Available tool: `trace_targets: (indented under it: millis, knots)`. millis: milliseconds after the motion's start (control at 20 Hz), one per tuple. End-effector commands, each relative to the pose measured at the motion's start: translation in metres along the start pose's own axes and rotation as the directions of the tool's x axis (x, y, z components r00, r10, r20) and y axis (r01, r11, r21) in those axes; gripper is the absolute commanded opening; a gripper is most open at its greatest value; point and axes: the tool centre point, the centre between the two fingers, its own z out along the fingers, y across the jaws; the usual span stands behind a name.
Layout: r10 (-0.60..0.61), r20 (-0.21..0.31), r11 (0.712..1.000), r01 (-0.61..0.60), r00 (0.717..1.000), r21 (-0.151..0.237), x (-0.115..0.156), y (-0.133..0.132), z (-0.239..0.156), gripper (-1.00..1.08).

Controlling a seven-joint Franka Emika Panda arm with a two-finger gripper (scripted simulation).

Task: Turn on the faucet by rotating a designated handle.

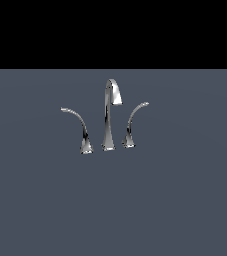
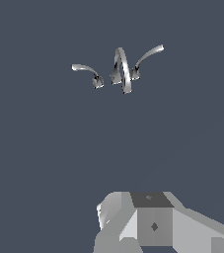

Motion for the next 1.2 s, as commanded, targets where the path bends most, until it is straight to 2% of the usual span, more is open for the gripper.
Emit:
trace_targets:
  millis: [0, 350, 700, 1150]
  knots:
    - [0.0, 0.0, 1.0, 0.0, 1.0, 0.0, 0.0, 0.0, 0.0, -1.0]
    - [0.026, 0.0, 1.0, -0.026, 1.0, 0.0, 0.002, -0.006, 0.006, -1.0]
    - [0.103, 0.001, 0.995, -0.103, 0.995, -0.001, 0.011, -0.022, 0.026, -1.0]
    - [0.271, 0.002, 0.963, -0.271, 0.963, -0.003, 0.033, -0.057, 0.068, -1.0]
